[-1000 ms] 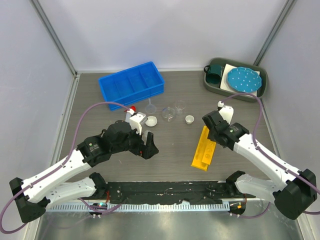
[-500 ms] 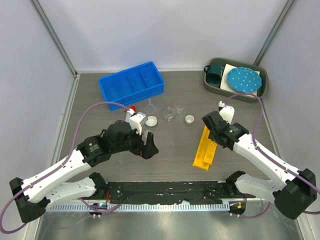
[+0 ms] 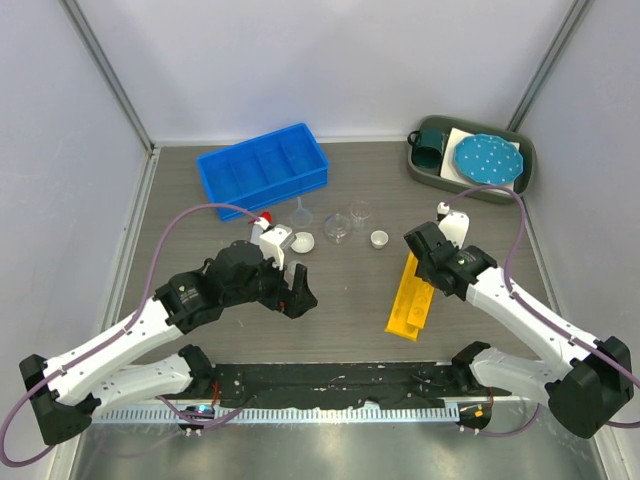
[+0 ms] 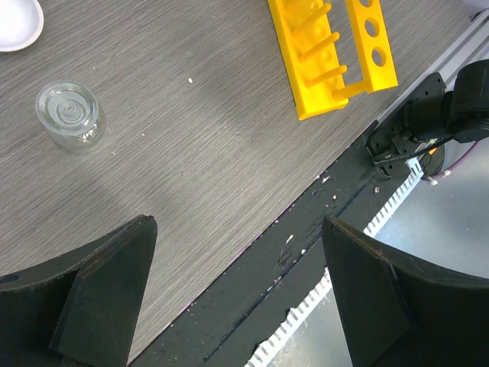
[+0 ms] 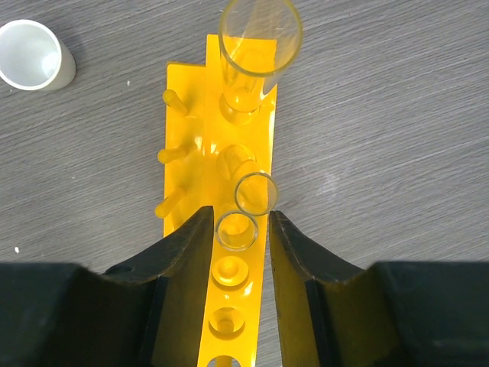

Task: Organize the chemistry lab equipment

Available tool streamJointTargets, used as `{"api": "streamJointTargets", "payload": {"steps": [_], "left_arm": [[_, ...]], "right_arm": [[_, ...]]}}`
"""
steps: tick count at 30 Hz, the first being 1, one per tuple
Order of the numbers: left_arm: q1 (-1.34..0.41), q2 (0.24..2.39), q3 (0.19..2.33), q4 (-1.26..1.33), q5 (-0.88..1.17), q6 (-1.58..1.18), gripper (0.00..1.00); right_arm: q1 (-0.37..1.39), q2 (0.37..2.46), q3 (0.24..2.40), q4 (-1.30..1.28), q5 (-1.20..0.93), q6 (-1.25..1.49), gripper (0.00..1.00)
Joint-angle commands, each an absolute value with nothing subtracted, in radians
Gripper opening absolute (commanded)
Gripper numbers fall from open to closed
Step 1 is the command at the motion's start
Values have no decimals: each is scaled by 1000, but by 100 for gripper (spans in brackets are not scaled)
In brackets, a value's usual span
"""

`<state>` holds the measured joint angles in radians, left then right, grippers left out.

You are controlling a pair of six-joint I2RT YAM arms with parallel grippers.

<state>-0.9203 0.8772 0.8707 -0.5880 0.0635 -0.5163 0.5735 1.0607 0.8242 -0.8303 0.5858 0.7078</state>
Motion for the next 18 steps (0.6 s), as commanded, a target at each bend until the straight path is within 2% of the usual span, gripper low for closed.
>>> {"api": "streamJointTargets", "payload": {"steps": [1, 9, 18], "left_arm": [[-916, 874, 874, -566, 71, -514, 94], [-917, 874, 876, -568, 67, -515, 94], [-917, 876, 922, -615, 22, -528, 93]], "right_arm": [[571, 1057, 830, -805, 624, 724, 41], [574, 1057, 905, -865, 612, 706, 42], [629, 1092, 1077, -998, 575, 675, 50]]}}
